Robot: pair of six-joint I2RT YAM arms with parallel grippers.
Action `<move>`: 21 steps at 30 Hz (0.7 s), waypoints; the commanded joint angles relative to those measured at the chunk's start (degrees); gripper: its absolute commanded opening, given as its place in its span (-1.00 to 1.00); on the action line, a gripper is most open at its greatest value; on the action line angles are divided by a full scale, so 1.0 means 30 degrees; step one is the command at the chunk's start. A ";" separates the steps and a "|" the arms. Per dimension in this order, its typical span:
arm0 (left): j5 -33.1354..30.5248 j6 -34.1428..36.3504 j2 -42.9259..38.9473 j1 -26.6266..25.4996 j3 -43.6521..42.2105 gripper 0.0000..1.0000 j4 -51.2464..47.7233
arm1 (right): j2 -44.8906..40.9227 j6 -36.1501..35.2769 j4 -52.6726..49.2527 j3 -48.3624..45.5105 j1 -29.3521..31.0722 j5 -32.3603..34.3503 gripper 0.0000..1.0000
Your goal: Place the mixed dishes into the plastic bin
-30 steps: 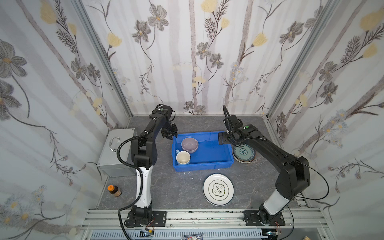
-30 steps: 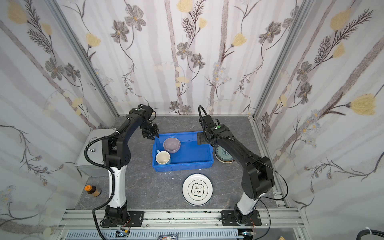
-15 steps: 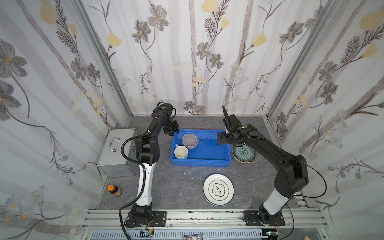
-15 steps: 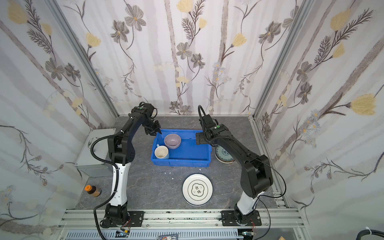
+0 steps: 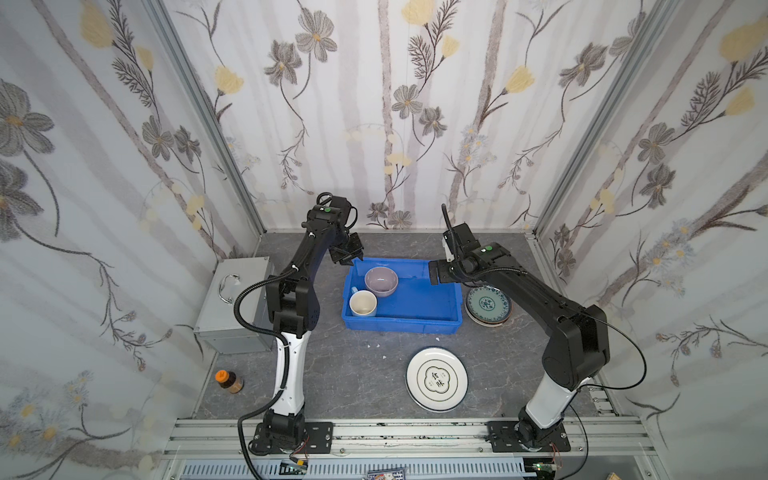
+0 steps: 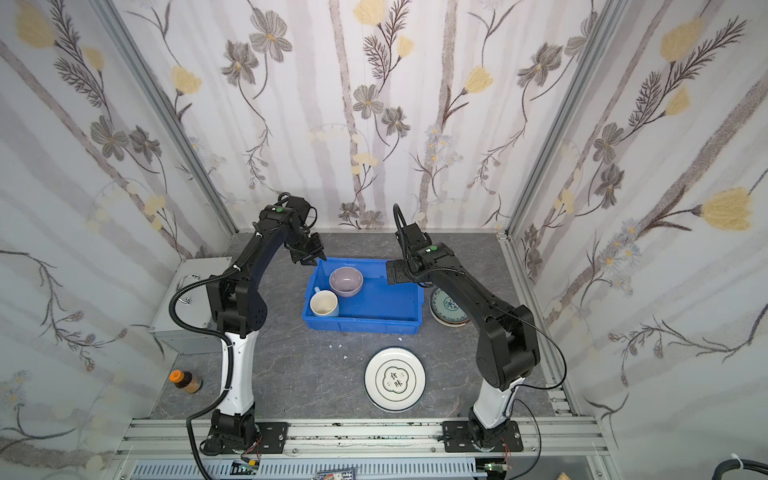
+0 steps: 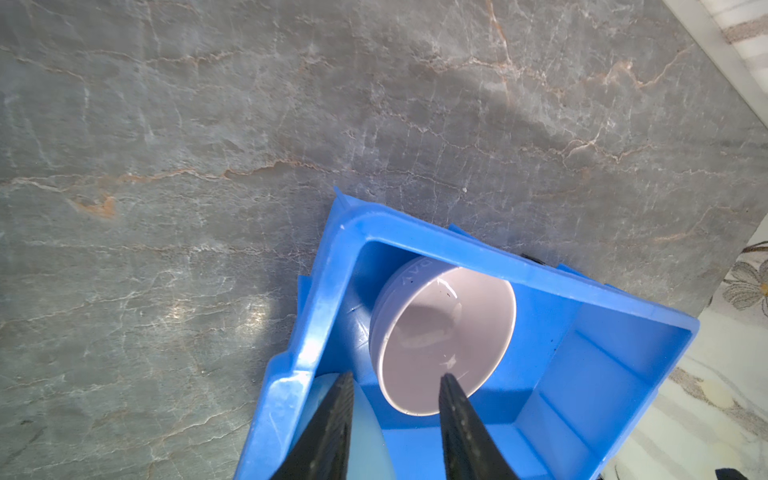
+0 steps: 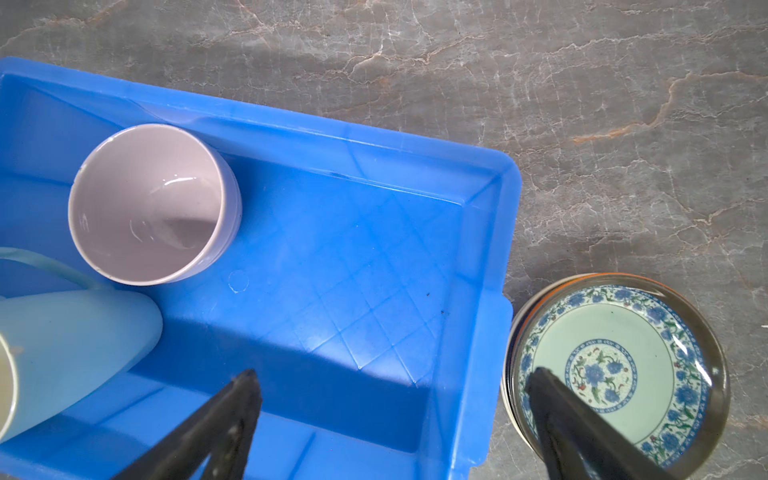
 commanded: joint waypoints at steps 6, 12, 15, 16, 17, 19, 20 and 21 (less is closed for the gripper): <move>0.0265 0.0069 0.0100 -0.0745 -0.0627 -0.27 0.0158 | 0.0649 -0.0449 0.0671 0.0381 -0.0014 -0.1295 0.79; 0.0253 0.0625 0.0721 -0.1126 -0.0466 -0.27 -0.0131 | 0.0176 -0.0390 0.0852 -0.0623 0.0000 -0.1167 0.82; -0.0088 0.0903 0.1098 -0.1309 -0.0451 -0.27 -0.0057 | -0.0063 -0.0405 0.0816 -0.0811 -0.0015 -0.0996 0.84; -0.0238 0.0995 0.1207 -0.1368 -0.0429 -0.27 -0.0069 | -0.0141 -0.0405 0.0814 -0.0862 -0.0020 -0.0908 0.85; -0.0431 0.1027 0.1314 -0.1401 -0.0380 -0.27 -0.0071 | -0.0241 -0.0447 0.0772 -0.0903 -0.0026 -0.0832 0.86; -0.0699 0.1130 0.1549 -0.1437 -0.0228 -0.27 -0.0084 | -0.0334 -0.0550 0.0724 -0.0993 -0.0027 -0.0685 0.86; -0.0860 0.1153 0.1716 -0.1434 -0.0095 -0.27 -0.0199 | -0.0379 -0.0593 0.0650 -0.1019 -0.0031 -0.0617 0.87; -0.1019 0.1186 0.1839 -0.1434 0.0055 -0.27 -0.0304 | -0.0420 -0.0645 0.0604 -0.1038 -0.0031 -0.0571 0.87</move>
